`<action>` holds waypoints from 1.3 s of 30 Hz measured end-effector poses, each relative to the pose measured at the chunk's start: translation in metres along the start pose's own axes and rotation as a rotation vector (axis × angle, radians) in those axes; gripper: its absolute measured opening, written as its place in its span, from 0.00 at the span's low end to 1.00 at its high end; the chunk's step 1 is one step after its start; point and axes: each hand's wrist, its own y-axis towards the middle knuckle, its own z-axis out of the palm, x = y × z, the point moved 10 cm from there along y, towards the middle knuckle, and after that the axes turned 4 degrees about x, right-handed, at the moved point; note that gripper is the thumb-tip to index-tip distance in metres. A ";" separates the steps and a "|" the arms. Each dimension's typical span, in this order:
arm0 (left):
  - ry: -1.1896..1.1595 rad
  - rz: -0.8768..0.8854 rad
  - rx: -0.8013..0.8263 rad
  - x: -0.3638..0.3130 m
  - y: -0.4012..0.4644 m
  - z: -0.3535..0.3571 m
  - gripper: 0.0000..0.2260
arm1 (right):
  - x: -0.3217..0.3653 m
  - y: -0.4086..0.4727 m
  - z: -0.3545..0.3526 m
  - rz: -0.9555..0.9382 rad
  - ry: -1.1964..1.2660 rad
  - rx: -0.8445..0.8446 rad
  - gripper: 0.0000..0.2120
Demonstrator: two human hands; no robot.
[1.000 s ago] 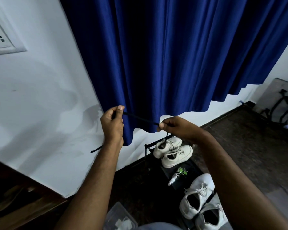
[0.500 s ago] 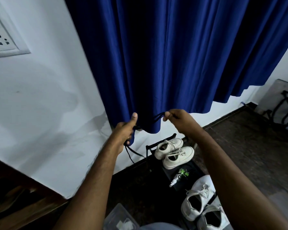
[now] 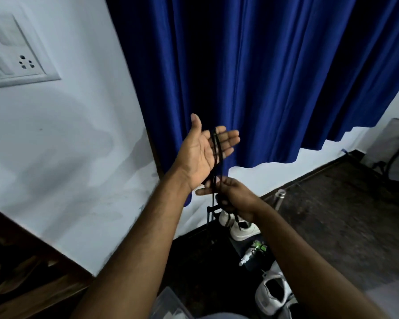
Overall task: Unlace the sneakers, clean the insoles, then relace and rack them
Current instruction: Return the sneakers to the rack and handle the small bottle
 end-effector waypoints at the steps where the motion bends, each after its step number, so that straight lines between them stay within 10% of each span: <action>1: -0.031 0.009 -0.025 -0.002 0.003 -0.003 0.41 | -0.003 -0.003 0.008 0.020 0.077 0.043 0.11; 7: -0.223 0.073 -0.128 -0.010 0.004 -0.036 0.44 | 0.012 -0.017 0.005 -0.059 0.042 0.132 0.27; 14: -0.364 0.027 -0.433 0.010 -0.019 -0.103 0.29 | 0.052 -0.030 -0.024 -0.278 -0.525 -0.133 0.17; 17: -0.128 -0.152 -0.646 0.050 -0.040 -0.138 0.12 | 0.065 -0.026 -0.030 -0.274 -0.780 -0.219 0.15; 22: 0.577 -0.512 -0.612 0.112 -0.064 -0.176 0.11 | 0.081 -0.017 -0.013 -0.285 -1.256 -0.248 0.15; 25: 0.786 -0.142 -0.605 0.072 -0.055 -0.160 0.18 | 0.067 -0.002 0.001 -0.134 -1.552 -0.101 0.15; 31: 0.637 -0.095 -0.176 0.051 -0.055 -0.077 0.38 | 0.074 0.000 0.059 -0.386 -1.222 0.203 0.07; 39: 0.427 -0.211 -0.059 0.079 -0.073 -0.092 0.32 | 0.060 0.021 0.029 -0.318 -0.843 -0.094 0.16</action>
